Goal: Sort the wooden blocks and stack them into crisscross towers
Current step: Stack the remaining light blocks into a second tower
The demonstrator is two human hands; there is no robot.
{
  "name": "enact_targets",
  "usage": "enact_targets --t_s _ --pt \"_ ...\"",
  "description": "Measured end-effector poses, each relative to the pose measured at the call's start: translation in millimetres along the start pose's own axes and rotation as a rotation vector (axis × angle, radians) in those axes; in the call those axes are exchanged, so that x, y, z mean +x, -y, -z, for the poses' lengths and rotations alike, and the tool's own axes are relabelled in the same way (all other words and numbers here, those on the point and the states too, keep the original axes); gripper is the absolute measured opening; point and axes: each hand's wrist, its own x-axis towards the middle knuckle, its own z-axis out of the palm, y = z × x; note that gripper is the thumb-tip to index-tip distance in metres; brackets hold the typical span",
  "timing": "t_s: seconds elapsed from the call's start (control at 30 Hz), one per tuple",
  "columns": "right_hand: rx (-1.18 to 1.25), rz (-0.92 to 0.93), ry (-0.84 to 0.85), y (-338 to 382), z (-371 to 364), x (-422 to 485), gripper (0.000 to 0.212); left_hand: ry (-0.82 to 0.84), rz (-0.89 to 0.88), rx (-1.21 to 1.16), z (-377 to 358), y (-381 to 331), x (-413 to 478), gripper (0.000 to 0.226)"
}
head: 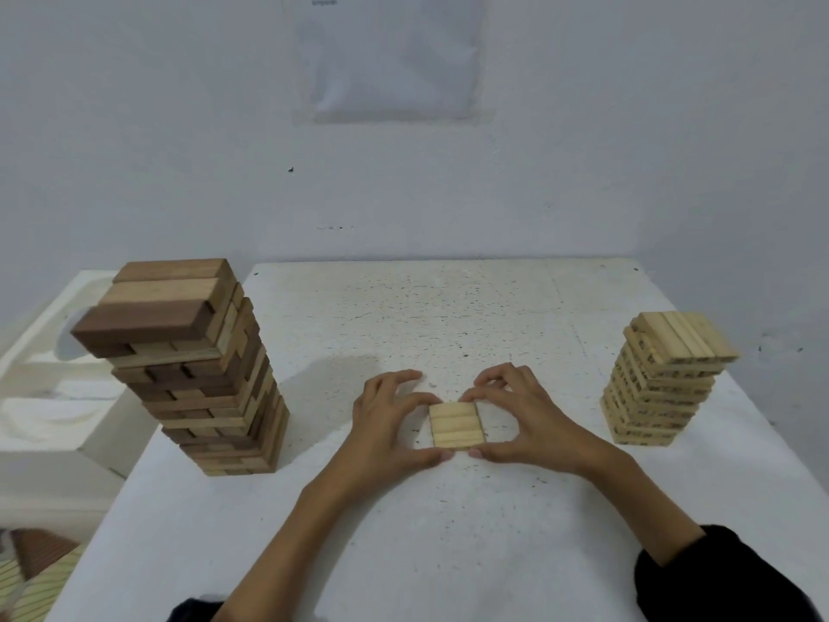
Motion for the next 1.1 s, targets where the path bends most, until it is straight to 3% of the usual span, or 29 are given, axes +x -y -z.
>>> enact_targets --t_s 0.3,0.63,0.87,1.1 --pt "-0.037 0.113 -0.068 15 22 -2 0.056 -0.143 -0.17 0.02 14 -2 7 0.053" --pt "-0.261 0.156 -0.191 57 121 -17 0.06 -0.234 -0.332 -0.002 62 -74 48 0.055" --pt "-0.26 0.056 -0.191 32 187 -47 0.052 -0.208 -0.403 0.013 49 -138 90 0.053" --pt "-0.268 -0.061 -0.165 -9 207 -77 0.056 -0.145 -0.459 -0.038 8 -166 117 0.046"
